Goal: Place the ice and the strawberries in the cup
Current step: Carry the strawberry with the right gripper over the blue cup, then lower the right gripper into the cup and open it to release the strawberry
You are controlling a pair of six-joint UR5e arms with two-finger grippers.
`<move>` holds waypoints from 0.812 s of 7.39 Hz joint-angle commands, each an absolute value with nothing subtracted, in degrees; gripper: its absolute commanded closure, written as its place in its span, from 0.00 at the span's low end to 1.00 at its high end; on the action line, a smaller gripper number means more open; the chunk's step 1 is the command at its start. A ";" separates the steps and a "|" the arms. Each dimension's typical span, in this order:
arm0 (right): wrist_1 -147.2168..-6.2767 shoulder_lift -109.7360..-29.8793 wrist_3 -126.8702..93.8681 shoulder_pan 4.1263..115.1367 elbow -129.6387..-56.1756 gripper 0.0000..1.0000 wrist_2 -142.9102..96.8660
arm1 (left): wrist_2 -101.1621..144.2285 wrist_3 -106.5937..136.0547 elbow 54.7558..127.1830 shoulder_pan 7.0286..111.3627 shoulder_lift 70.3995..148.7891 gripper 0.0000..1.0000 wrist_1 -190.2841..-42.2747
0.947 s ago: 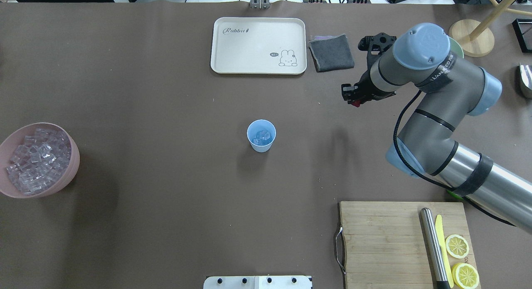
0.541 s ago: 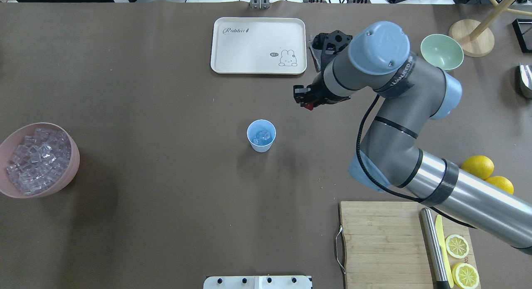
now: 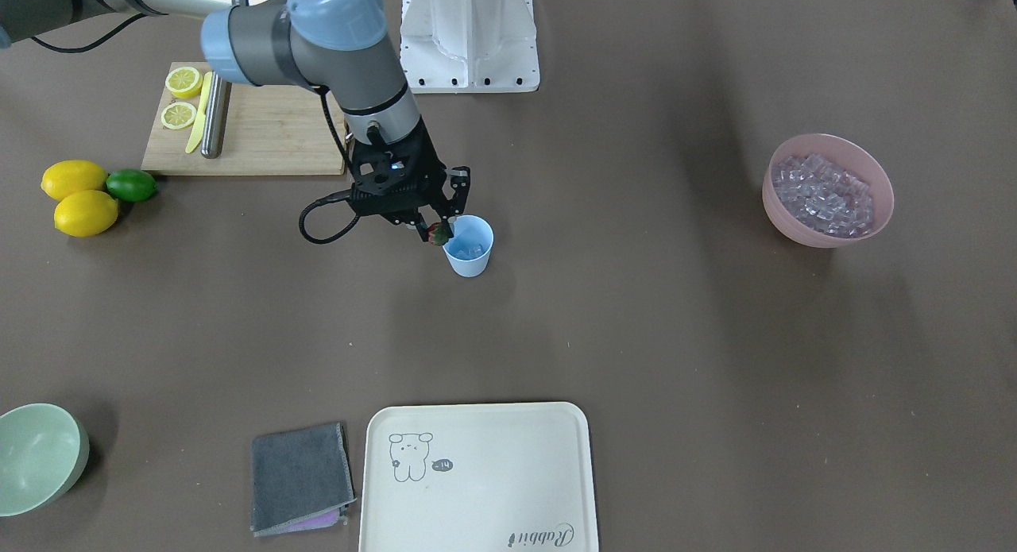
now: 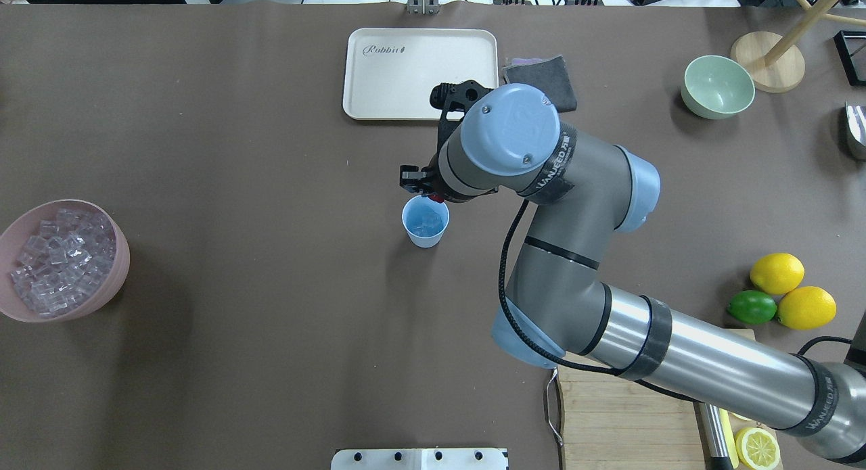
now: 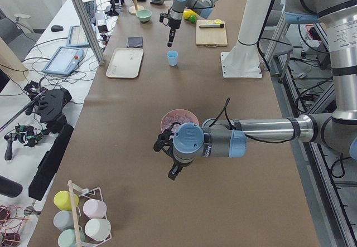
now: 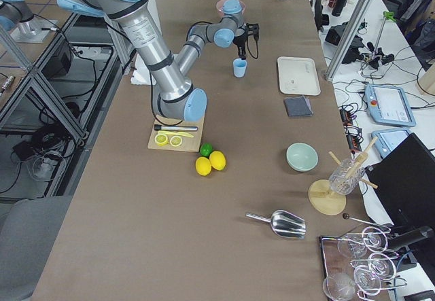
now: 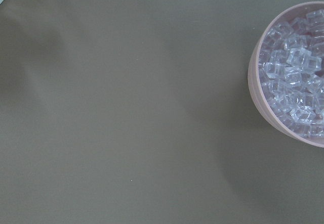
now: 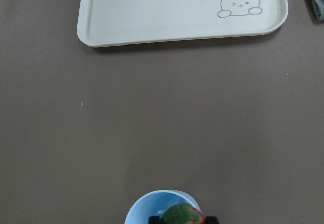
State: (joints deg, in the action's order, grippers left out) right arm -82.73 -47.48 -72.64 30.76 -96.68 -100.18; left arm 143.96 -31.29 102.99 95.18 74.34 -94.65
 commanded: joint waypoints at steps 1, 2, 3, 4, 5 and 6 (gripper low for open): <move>-83.41 -46.32 -74.96 29.27 -95.89 0.98 -98.26 | 143.96 -31.29 102.92 95.19 74.27 0.00 -94.66; -83.23 -45.97 -76.28 29.27 -95.28 0.57 -98.26 | 143.96 -31.29 102.92 95.19 74.27 0.00 -94.66; -83.23 -46.05 -76.38 29.01 -95.27 0.02 -97.74 | 143.96 -31.29 103.01 95.19 74.27 0.00 -94.66; -83.23 -46.05 -75.85 28.57 -95.36 0.01 -96.52 | 143.96 -31.29 103.01 95.19 74.27 0.00 -94.66; -83.23 -46.14 -75.68 28.56 -95.36 0.01 -96.59 | 143.96 -31.29 103.01 95.19 74.35 0.00 -94.66; -83.23 -46.23 -75.67 28.48 -95.45 0.01 -96.59 | 143.96 -31.29 103.01 95.19 74.27 0.00 -94.66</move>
